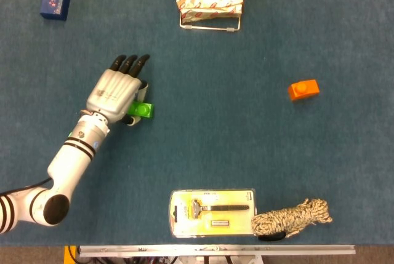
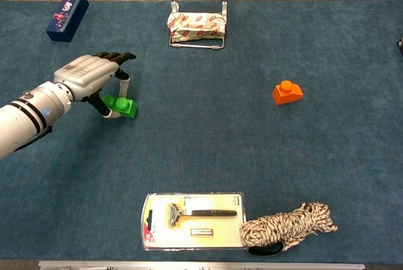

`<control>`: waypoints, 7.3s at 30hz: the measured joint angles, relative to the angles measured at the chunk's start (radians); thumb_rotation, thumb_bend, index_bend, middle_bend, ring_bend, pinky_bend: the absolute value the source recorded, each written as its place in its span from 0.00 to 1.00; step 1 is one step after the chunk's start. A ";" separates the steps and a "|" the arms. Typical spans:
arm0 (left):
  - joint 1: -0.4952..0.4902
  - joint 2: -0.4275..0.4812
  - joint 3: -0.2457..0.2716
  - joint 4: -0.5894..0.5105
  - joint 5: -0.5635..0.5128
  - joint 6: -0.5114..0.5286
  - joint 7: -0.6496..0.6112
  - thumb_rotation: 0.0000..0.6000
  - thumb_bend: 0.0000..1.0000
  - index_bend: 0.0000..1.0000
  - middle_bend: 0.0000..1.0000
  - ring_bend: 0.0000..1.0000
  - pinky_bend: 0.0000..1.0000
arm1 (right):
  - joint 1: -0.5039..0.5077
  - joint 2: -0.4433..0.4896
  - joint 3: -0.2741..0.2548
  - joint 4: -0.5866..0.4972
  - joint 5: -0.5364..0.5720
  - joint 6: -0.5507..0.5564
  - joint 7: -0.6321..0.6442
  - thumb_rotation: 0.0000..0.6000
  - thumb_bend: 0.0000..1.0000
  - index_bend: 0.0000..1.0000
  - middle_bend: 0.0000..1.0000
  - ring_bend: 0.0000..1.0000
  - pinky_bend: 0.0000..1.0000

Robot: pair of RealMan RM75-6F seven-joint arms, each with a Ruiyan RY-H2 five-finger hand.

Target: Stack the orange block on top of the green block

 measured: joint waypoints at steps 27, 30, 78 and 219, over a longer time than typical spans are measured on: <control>-0.306 -0.087 -0.123 -0.039 -0.470 -0.061 0.232 1.00 0.21 0.57 0.05 0.00 0.06 | -0.005 0.012 0.001 0.005 0.001 0.002 0.034 1.00 0.25 0.27 0.32 0.15 0.34; -0.350 -0.122 -0.133 0.006 -0.527 -0.065 0.248 1.00 0.21 0.57 0.05 0.00 0.06 | -0.007 0.015 0.001 0.006 -0.001 0.007 0.044 1.00 0.25 0.27 0.32 0.15 0.34; -0.526 -0.209 -0.099 0.128 -0.686 -0.131 0.139 1.00 0.21 0.12 0.05 0.00 0.08 | -0.001 0.022 -0.003 0.008 -0.008 -0.006 0.049 1.00 0.25 0.27 0.32 0.15 0.34; 0.665 0.681 0.094 0.094 0.392 0.545 -0.672 1.00 0.21 0.33 0.19 0.03 0.14 | 0.765 -0.560 0.023 0.294 -0.063 -0.600 -0.260 1.00 0.00 0.00 0.08 0.06 0.29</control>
